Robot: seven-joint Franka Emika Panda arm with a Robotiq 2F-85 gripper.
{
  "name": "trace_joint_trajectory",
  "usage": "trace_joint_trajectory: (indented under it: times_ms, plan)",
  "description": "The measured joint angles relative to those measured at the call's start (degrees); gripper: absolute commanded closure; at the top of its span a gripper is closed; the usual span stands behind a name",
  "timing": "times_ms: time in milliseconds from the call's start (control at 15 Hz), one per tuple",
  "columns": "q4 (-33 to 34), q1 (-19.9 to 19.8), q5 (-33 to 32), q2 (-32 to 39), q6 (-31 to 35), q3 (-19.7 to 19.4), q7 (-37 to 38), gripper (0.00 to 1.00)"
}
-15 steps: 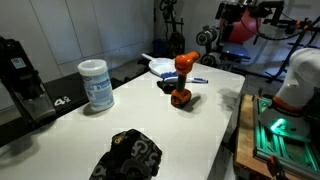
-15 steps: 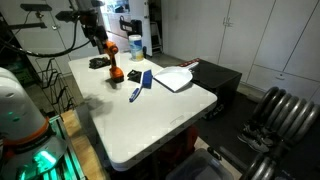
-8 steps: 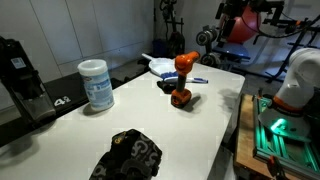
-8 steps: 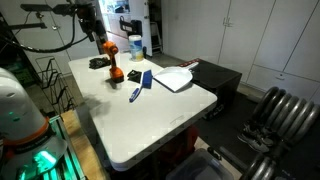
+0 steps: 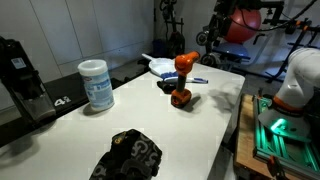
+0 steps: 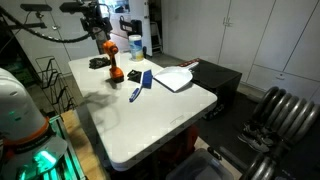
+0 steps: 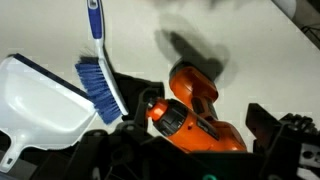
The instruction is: Rotate the hand drilling machine clockwise and press the trigger switch
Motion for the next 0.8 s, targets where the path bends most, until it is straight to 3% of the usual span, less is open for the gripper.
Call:
trace_joint_trajectory:
  times_ms: [400,800]
  plan:
    - [8.65,2.67,-0.01,11.76,0.0,-0.34,-14.15,0.0]
    - [10.39,3.12,-0.01,13.99,-0.02,-0.34,-15.7,0.0]
